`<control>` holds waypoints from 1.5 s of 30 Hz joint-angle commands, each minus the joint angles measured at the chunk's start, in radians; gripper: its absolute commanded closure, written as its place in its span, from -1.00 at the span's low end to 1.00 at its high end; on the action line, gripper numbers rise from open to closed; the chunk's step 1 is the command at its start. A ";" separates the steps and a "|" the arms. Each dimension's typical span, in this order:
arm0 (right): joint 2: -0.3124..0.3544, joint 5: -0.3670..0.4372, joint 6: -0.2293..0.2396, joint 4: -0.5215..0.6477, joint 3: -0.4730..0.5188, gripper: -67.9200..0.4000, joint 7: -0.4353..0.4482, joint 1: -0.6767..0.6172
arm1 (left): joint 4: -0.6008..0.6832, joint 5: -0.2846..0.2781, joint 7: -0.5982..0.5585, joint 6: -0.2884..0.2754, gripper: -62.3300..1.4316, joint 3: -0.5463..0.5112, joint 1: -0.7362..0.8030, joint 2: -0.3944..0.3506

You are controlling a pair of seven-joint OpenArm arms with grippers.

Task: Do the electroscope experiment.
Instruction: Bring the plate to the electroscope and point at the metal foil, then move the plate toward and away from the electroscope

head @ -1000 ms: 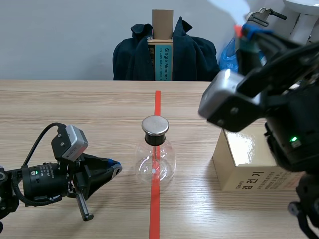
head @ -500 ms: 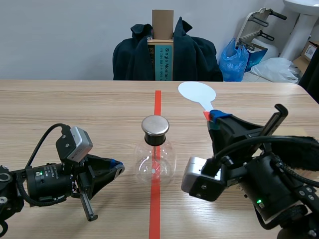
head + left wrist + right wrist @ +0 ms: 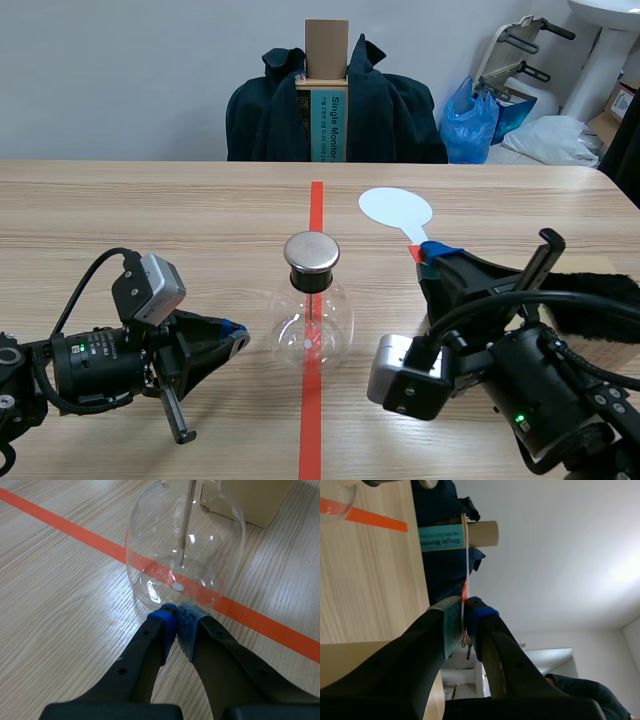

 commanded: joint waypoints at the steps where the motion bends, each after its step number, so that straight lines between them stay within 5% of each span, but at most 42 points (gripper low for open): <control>1: 0.010 -0.003 -0.002 0.012 0.000 0.96 0.002 0.012 | 0.014 -0.009 -0.014 0.002 0.87 -0.004 -0.005 0.003; 30: 0.011 -0.029 -0.003 0.012 0.001 0.96 0.301 0.031 | 0.014 -0.010 -0.014 0.002 0.87 -0.004 -0.005 0.003; 45: 0.011 -0.053 -0.003 0.012 0.001 0.96 0.347 0.031 | 0.014 -0.009 -0.014 0.003 0.87 -0.004 0.000 0.003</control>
